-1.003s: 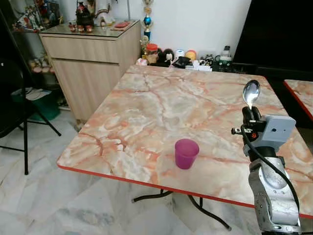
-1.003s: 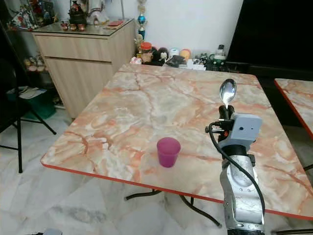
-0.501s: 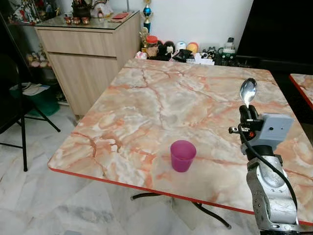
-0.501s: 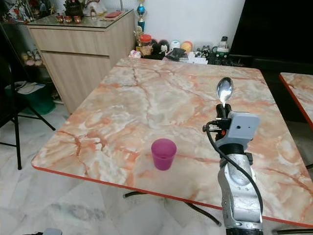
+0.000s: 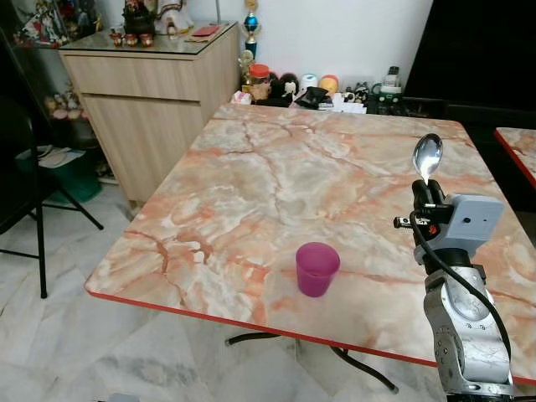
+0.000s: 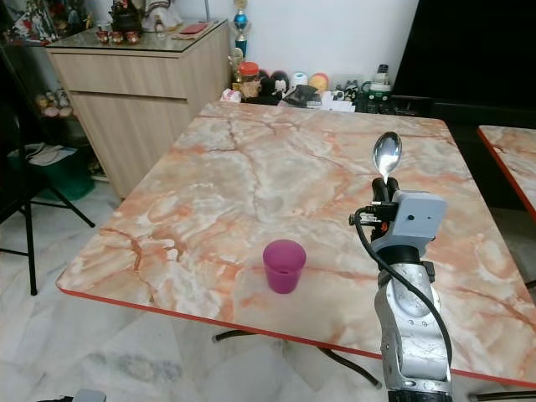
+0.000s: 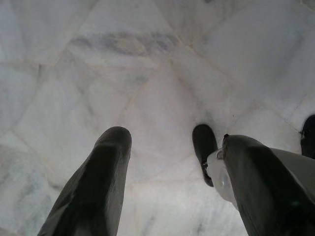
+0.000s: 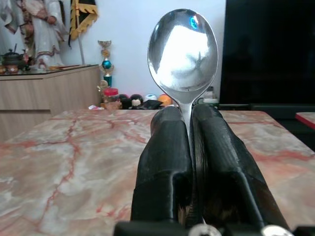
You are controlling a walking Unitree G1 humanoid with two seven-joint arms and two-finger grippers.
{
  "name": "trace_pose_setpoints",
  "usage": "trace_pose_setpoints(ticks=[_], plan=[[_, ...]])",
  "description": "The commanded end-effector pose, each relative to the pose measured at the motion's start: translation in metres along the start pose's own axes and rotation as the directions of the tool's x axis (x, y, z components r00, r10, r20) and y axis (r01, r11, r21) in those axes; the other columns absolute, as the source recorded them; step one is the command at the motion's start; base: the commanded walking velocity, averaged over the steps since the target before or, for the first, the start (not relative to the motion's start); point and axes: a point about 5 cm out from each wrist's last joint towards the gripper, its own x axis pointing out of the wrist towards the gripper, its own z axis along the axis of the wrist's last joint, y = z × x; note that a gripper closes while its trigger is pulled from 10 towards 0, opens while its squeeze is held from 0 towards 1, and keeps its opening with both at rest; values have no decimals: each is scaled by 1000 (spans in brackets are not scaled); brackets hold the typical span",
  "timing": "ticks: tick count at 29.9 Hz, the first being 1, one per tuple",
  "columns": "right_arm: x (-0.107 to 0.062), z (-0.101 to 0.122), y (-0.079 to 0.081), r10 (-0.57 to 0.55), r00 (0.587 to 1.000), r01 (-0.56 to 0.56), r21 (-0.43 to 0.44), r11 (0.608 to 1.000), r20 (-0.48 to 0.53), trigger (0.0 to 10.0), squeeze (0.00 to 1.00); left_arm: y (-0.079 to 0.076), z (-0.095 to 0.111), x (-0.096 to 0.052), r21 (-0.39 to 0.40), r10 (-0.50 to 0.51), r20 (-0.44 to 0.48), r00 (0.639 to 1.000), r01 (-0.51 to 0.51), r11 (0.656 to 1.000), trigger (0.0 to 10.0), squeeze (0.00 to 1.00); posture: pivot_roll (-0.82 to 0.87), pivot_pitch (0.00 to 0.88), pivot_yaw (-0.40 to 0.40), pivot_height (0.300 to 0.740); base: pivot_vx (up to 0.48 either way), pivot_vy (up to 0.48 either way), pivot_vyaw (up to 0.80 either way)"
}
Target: Setting the table
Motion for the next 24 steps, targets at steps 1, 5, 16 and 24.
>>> trace_pose_setpoints(ticks=[1, 5, 16, 24], plan=[[1, 4, 0, 4, 1000, -4, -5, 1000, 12, 10000, 0, 2, -2, -1, 20, 3, -1, 1000, -3, 1000, 10000, 0, -13, 68, -2, 740, 0, -281, 0], [1, 3, 0, 3, 1000, -3, -4, 1000, 11, 10000, 0, 2, -2, -1, 26, 3, -1, 1000, -3, 1000, 10000, 0, -13, 68, -2, 740, 0, -480, 0], [1, 3, 0, 4, 1000, -4, 8, 1000, 5, 10000, 0, 2, -6, -2, 19, 3, -14, 1000, -3, 1000, 10000, 0, -12, 71, -5, 740, 0, -480, -280], [2, 5, -1, -2, 1000, 2, 0, 1000, 17, 10000, 0, 2, -8, -3, 14, 5, -21, 1000, -5, 1000, 10000, 0, -11, 71, -7, 740, 0, -480, -90]])
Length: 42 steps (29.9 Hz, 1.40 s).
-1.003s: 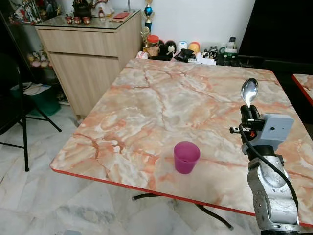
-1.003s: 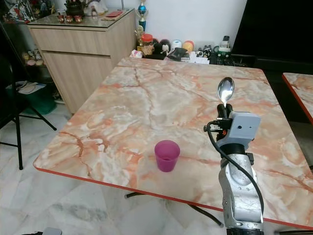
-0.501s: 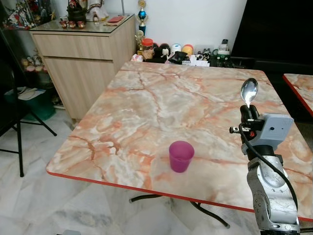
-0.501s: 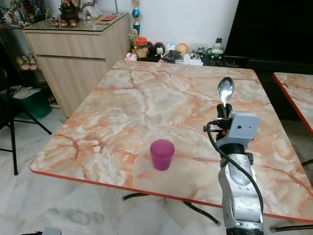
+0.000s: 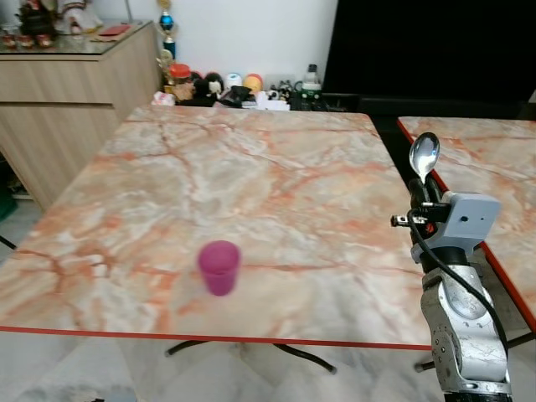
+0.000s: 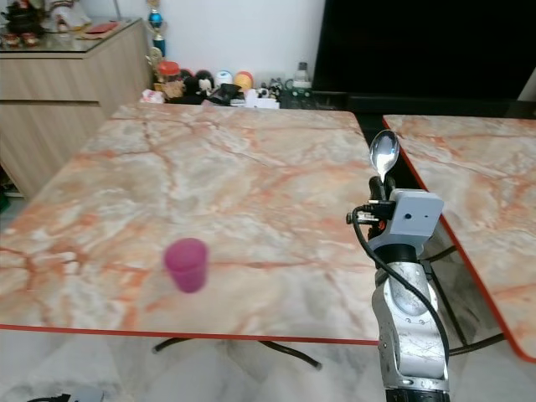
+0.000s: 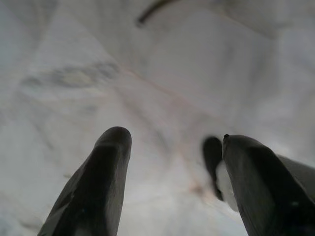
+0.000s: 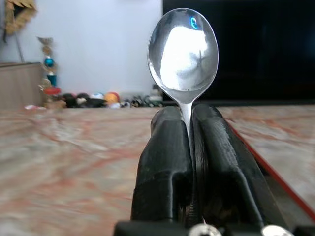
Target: Setting the table
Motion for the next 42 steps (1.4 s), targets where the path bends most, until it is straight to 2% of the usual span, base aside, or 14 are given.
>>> trace_pose_setpoints(ticks=[1, 42], plan=[[1, 5, -3, -9, 1000, 9, -6, 1000, 22, 10000, 0, -1, -10, -2, 9, -6, -30, 1000, 6, 1000, 10000, 0, -11, 71, -7, 740, 0, -480, 0], [-2, 8, -8, -27, 999, 27, -32, 999, 19, 10000, 0, -5, -15, -3, 14, -20, -50, 999, 21, 1000, 10000, 0, -52, 83, -9, 740, 0, -480, 0]])
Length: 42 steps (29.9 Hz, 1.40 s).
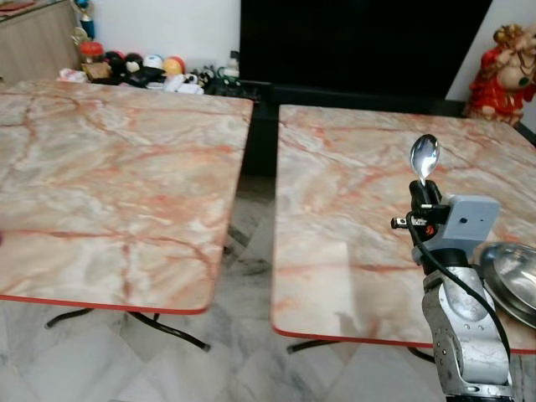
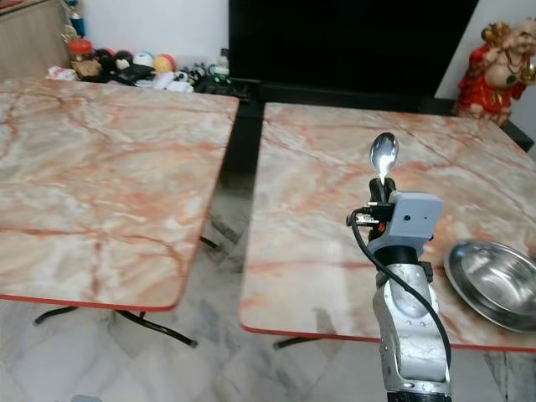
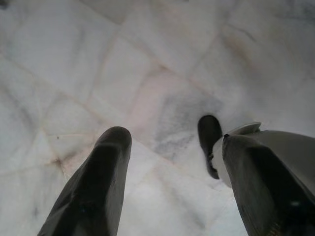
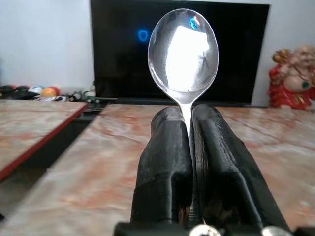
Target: Setting the table
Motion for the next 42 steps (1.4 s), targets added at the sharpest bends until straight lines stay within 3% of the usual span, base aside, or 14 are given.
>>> trace_pose_setpoints(ticks=[1, 20, 37, 42], plan=[[-1, 3, -8, -25, 1000, 25, -12, 1000, 5, 10000, 0, -8, -6, 0, 13, -25, -20, 1000, 25, 1000, 10000, 0, -52, 83, -9, 740, 0, -480, 0], [-2, 4, -15, -39, 999, 40, -33, 999, 5, 10000, 0, -18, -5, 0, 29, -53, -10, 999, 53, 998, 10000, 0, -67, 61, -21, 740, 0, -474, 0], [-4, 4, -25, -55, 998, 54, -66, 996, -10, 10000, 0, -26, 2, 2, 17, -81, 18, 997, 81, 997, 10000, 0, -74, 86, -33, 740, 0, 0, 0], [-7, -4, -34, -81, 995, 75, -100, 992, -57, 10000, 0, -27, 3, 3, 12, -83, 23, 996, 82, 997, 10000, 0, -75, 90, -32, 740, 0, 0, 0]])
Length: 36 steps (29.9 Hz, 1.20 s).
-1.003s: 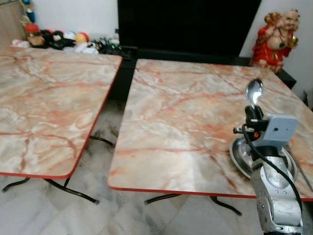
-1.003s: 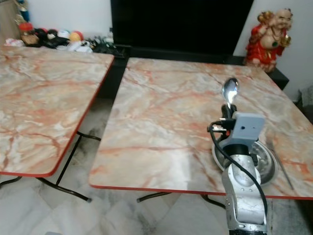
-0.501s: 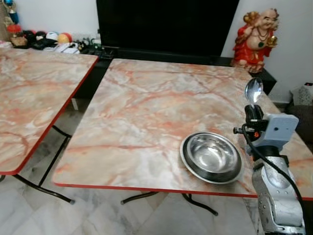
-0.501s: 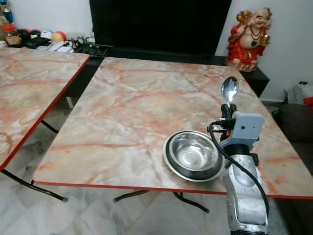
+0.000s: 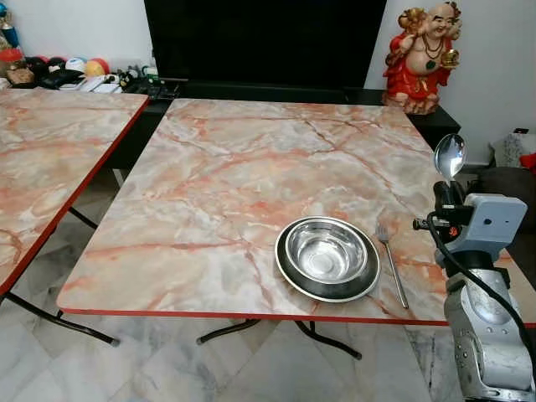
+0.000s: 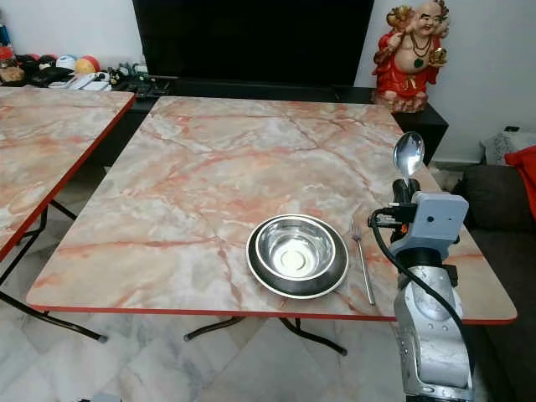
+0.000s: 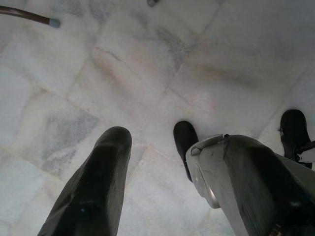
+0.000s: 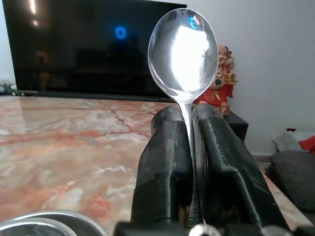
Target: Setting the table
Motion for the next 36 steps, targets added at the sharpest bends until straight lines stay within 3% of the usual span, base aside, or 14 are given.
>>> trace_pose_setpoints(ticks=[1, 5, 8, 14, 20, 36], plan=[[-2, -8, -11, -27, 998, 24, -42, 999, -53, 10000, 0, 1, -2, -1, -2, 1, -11, 1000, -1, 1000, 10000, 0, -72, 96, -30, 740, 0, 0, 0], [-2, -20, -28, -66, 986, 50, -111, 993, -151, 10000, 0, 2, -1, -1, -7, -12, -6, 1000, 12, 1000, 10000, 0, -72, 105, -27, 740, 0, 0, 0], [-2, -20, -35, -83, 986, 67, -111, 992, -143, 10000, 0, 4, -1, -1, -24, 1, 8, 1000, -1, 1000, 10000, 0, -67, 108, -23, 740, 0, 0, 0], [-3, -2, -17, -23, 999, 22, -28, 999, -23, 10000, 0, 10, -2, -2, -22, 17, -3, 1000, -17, 1000, 10000, 0, -73, 119, -13, 740, 0, 0, 0], [-3, 8, -9, -24, 998, 21, 45, 999, 62, 10000, 0, 19, -3, -4, -13, 44, 0, 999, -44, 999, 10000, 0, -67, 122, -12, 740, 0, 0, 0], [-1, 7, -6, -28, 997, 25, 55, 998, 65, 10000, 0, 18, -5, -4, -16, 37, -8, 999, -37, 999, 10000, 0, -60, 132, -15, 740, 218, 0, 0]])
